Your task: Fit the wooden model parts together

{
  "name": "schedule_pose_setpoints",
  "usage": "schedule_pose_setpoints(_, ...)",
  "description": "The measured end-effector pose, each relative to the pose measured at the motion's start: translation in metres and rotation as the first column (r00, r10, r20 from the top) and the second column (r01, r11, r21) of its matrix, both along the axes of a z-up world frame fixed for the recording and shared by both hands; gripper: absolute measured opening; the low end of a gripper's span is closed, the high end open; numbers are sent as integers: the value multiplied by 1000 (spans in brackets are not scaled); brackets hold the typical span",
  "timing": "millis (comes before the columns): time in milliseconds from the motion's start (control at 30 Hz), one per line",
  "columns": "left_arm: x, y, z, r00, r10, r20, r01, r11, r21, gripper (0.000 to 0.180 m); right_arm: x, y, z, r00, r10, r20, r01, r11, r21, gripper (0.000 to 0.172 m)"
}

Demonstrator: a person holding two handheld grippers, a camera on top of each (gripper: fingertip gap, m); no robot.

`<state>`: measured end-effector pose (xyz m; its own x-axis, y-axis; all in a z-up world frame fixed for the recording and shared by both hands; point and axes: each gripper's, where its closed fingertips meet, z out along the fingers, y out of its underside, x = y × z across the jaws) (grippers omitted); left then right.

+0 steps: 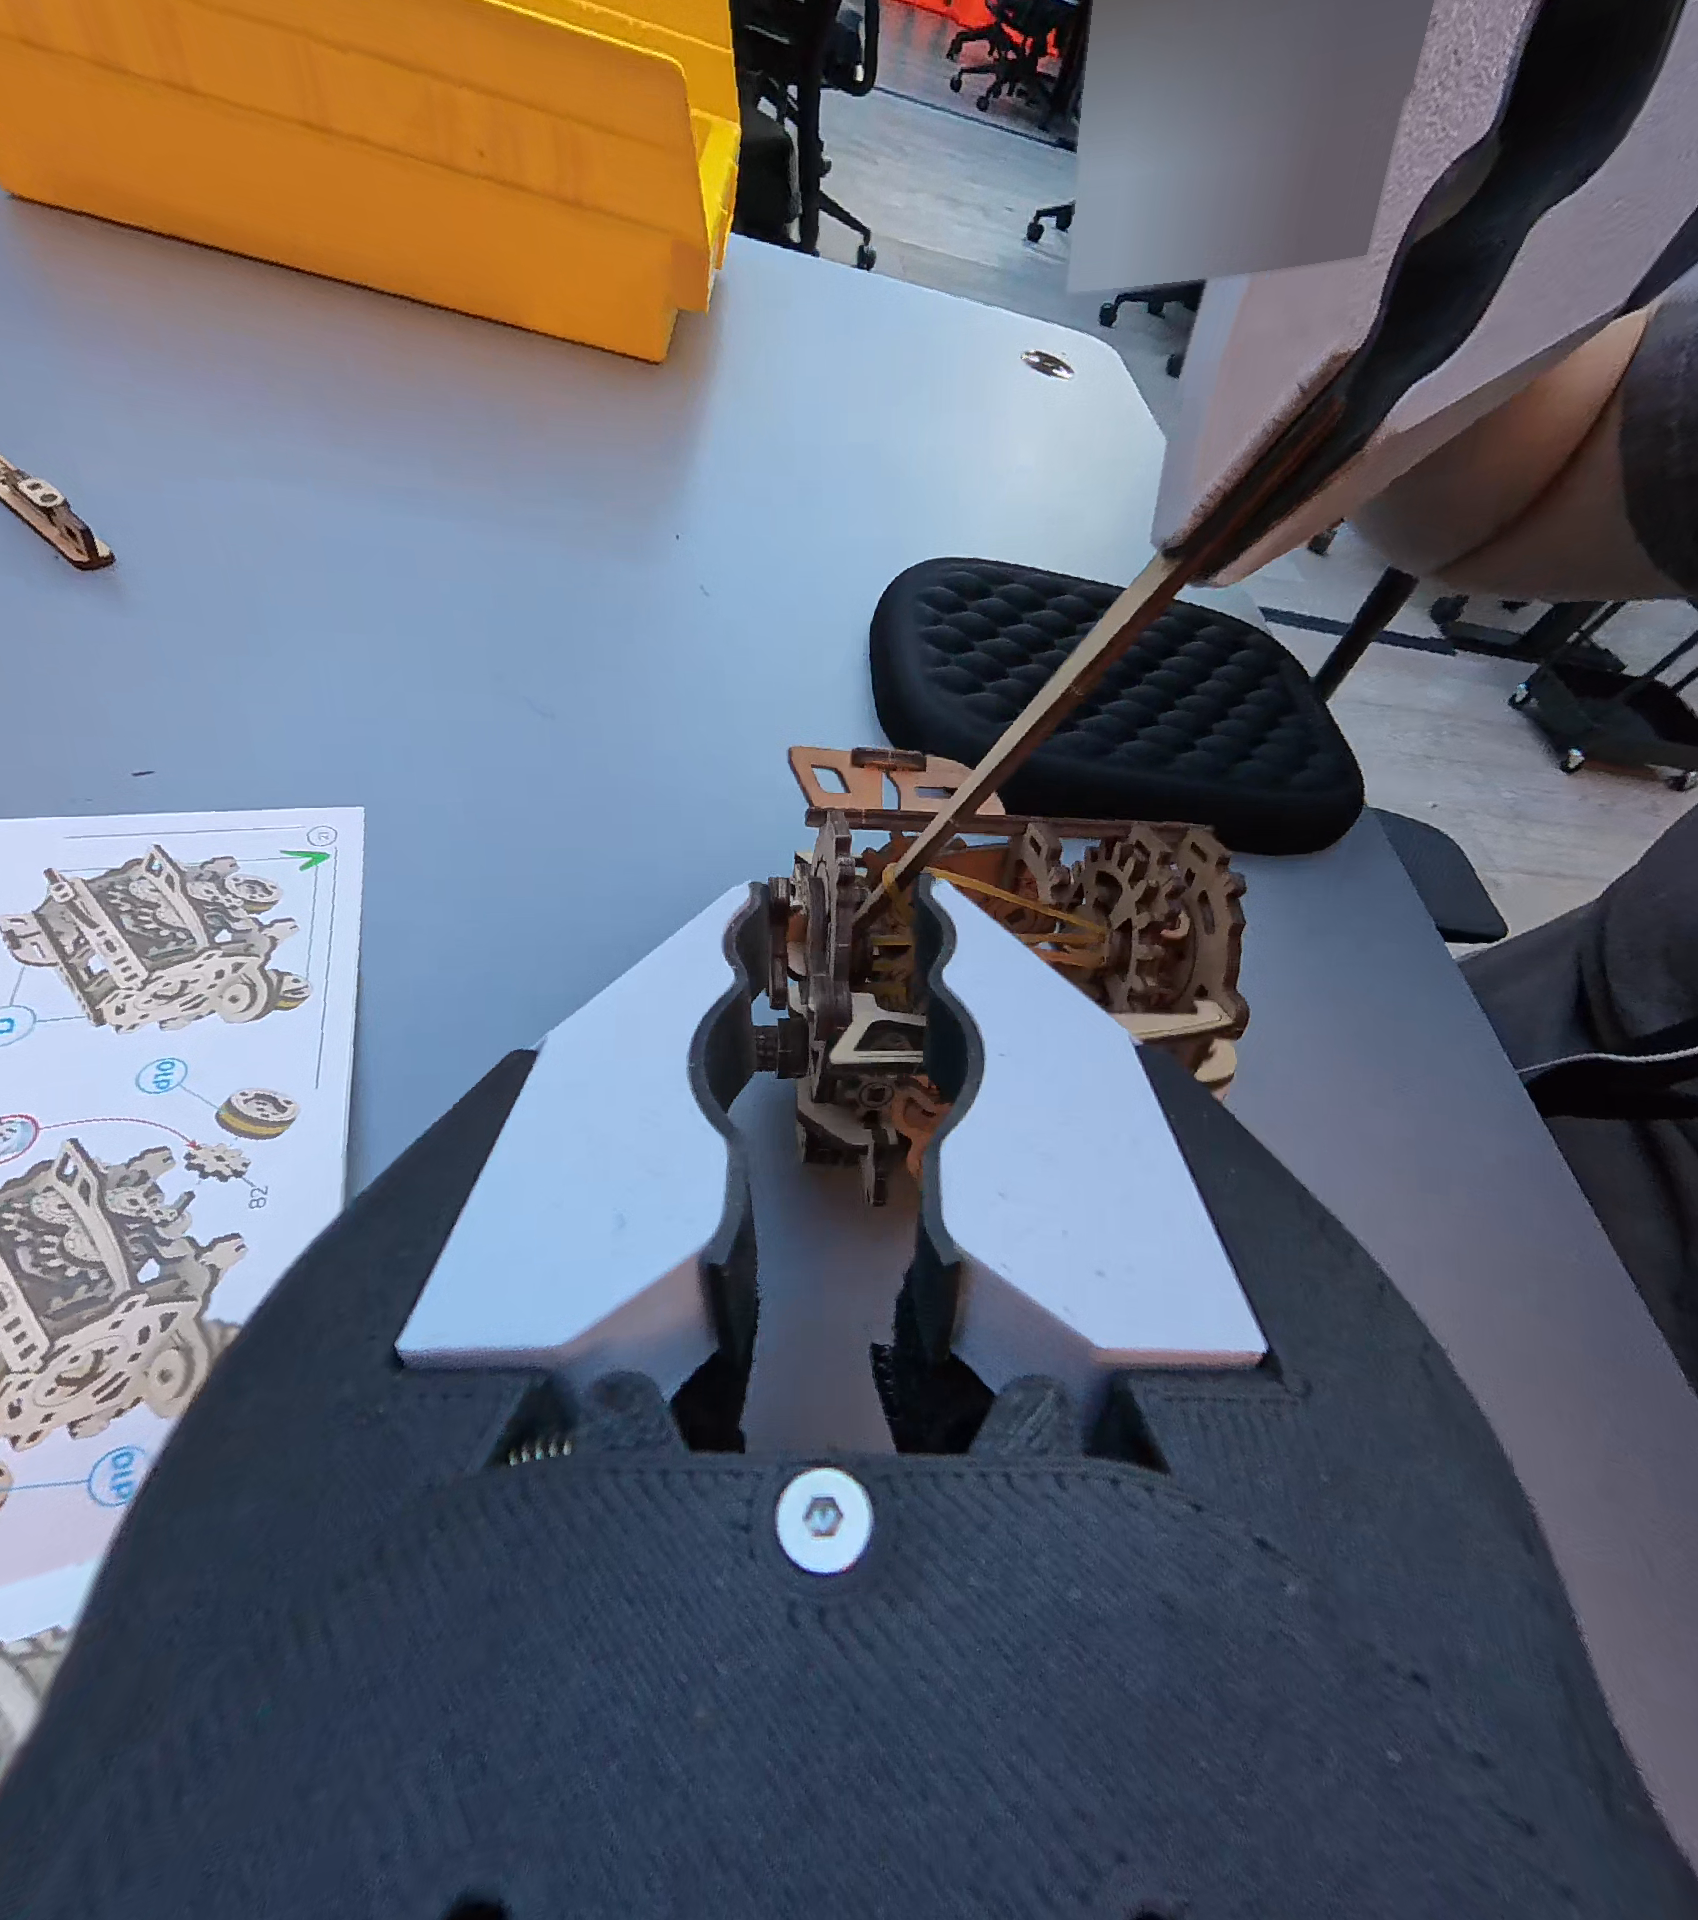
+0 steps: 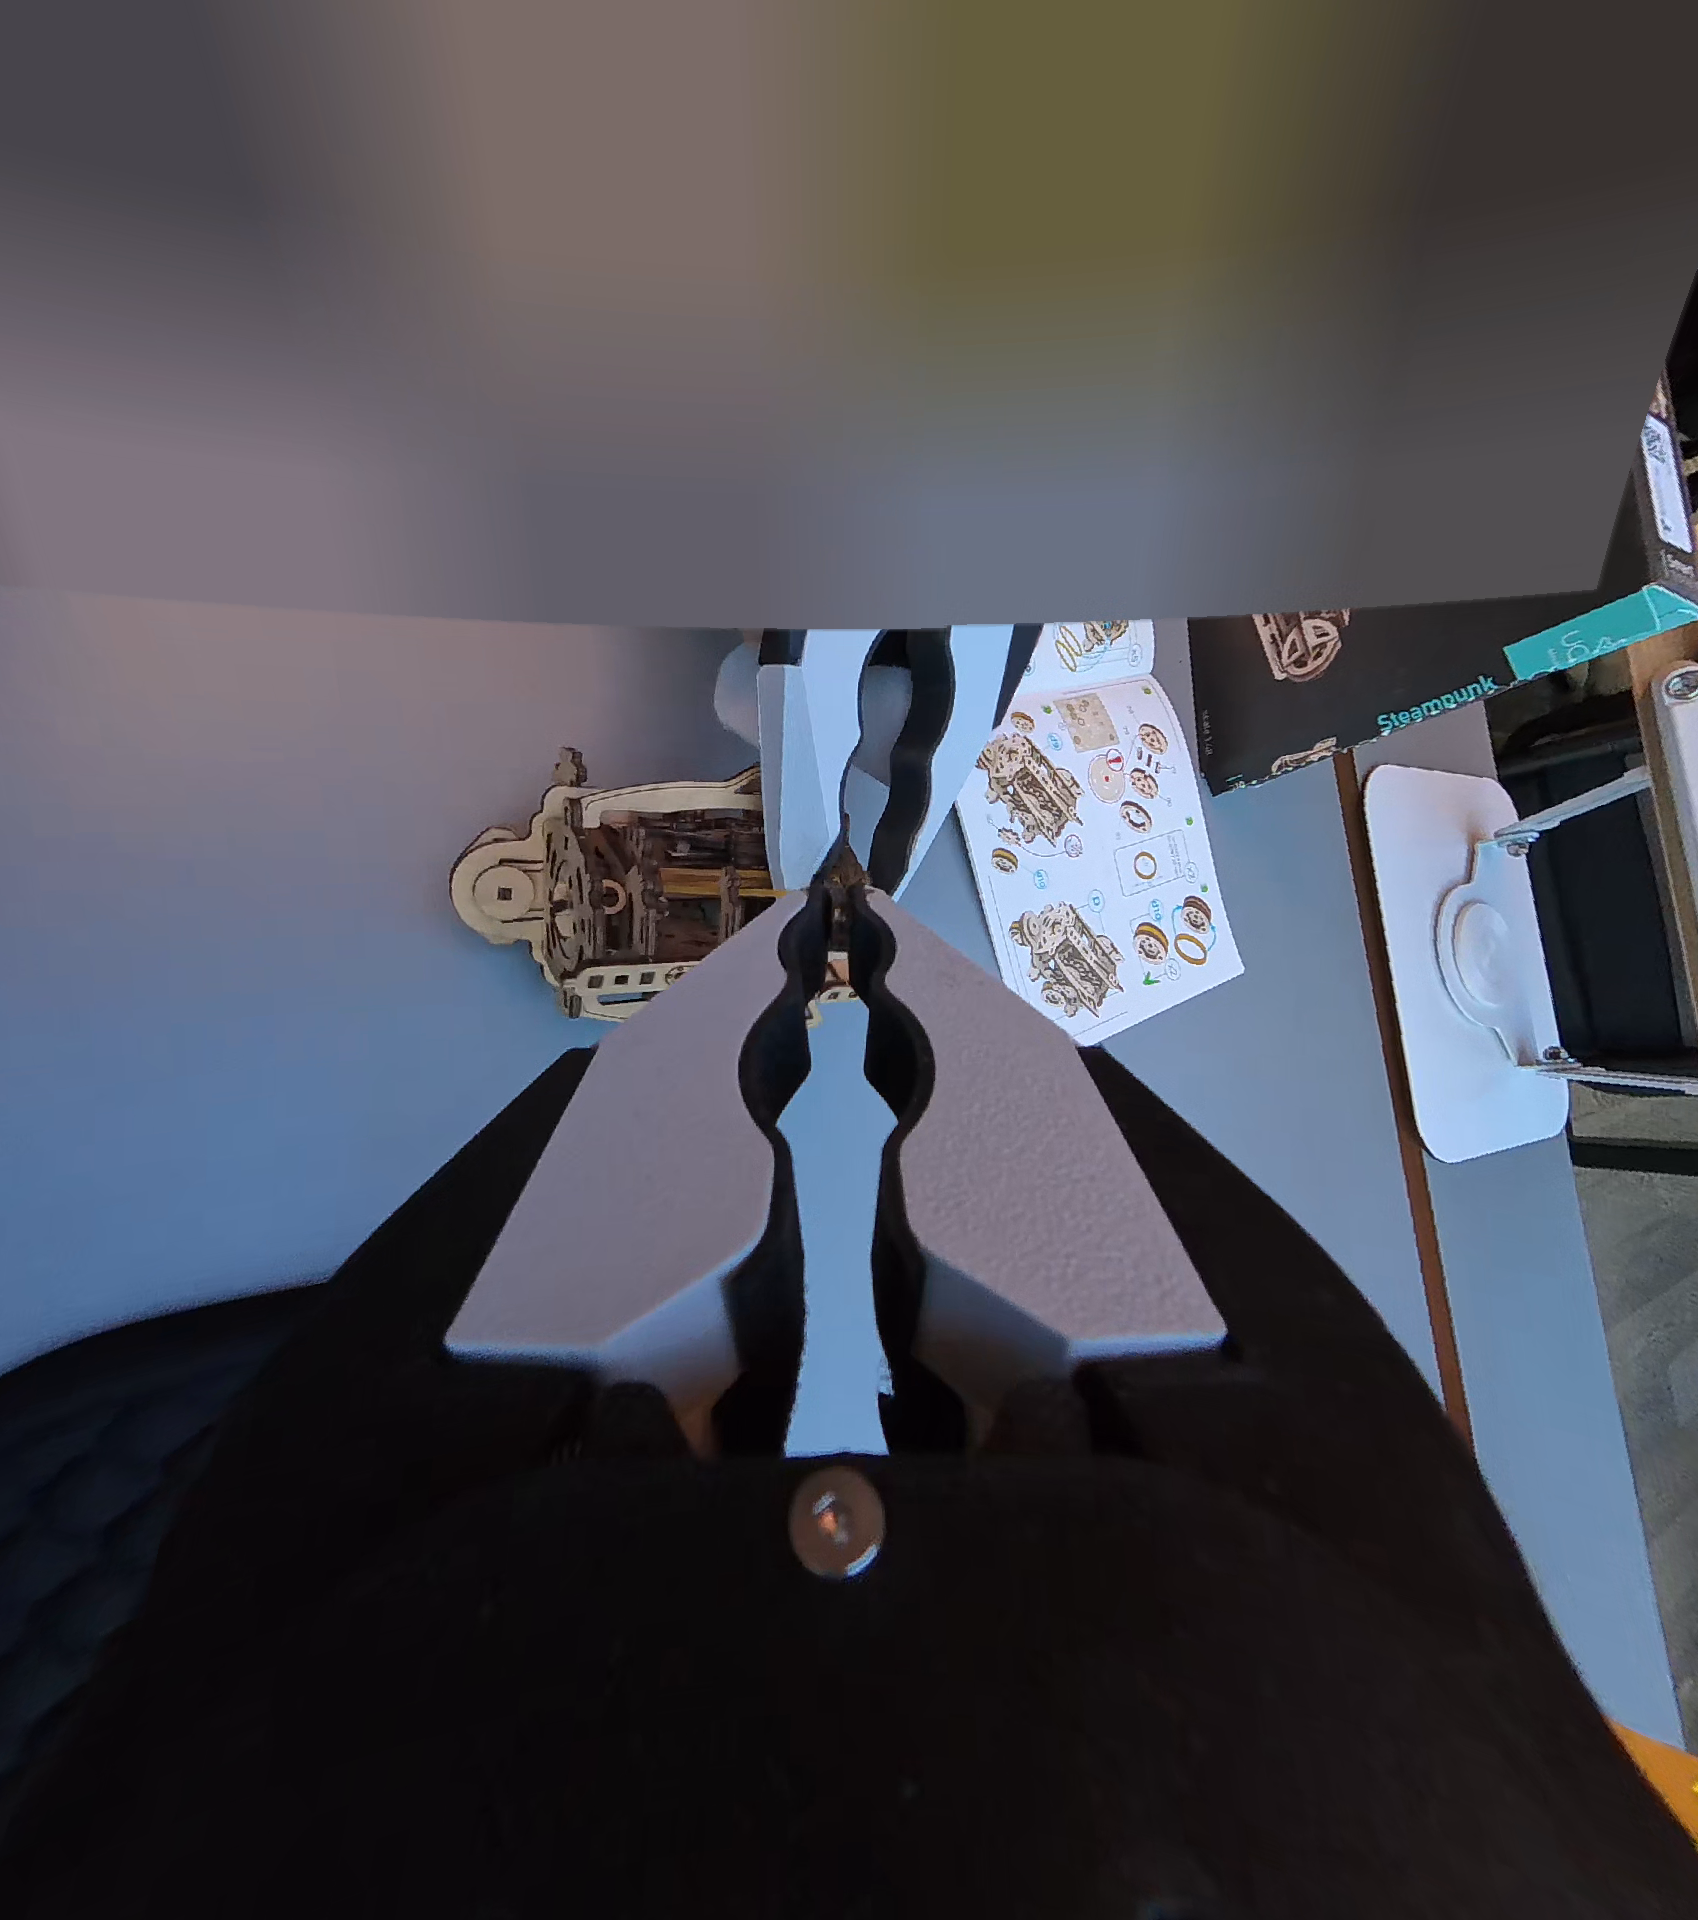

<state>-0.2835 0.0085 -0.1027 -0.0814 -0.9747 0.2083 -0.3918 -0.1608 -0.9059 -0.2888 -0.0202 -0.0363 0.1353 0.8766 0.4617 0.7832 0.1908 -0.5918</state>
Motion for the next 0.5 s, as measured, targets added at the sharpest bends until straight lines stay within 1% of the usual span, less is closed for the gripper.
schedule_pose_setpoints(100, -3, 3, 0, 1000, 19, -21, -17, 997, 72, 24, 0, 1, -1, 1000, -4, -7, 4, 1000, 6, 1)
schedule_pose_setpoints(167, -4, 3, 0, 999, 19, -47, -14, 996, 91, 24, 0, 1, -1, 1000, -1, -16, 1, 1000, 3, 0)
schedule_pose_setpoints(267, -5, 3, 1, 997, 22, -78, -15, 997, 81, 25, -2, 2, -1, 1000, 4, -26, -4, 1000, 1, 1)
schedule_pose_setpoints(367, -6, 7, 5, 997, 38, -61, -35, 998, 53, 31, -1, 3, -1, 1000, 1, -18, -1, 1000, 18, 1)
schedule_pose_setpoints(500, -9, 10, 13, 999, 32, -7, -32, 999, 7, 31, -2, 5, 0, 1000, 0, -30, 1, 1000, 16, 1)
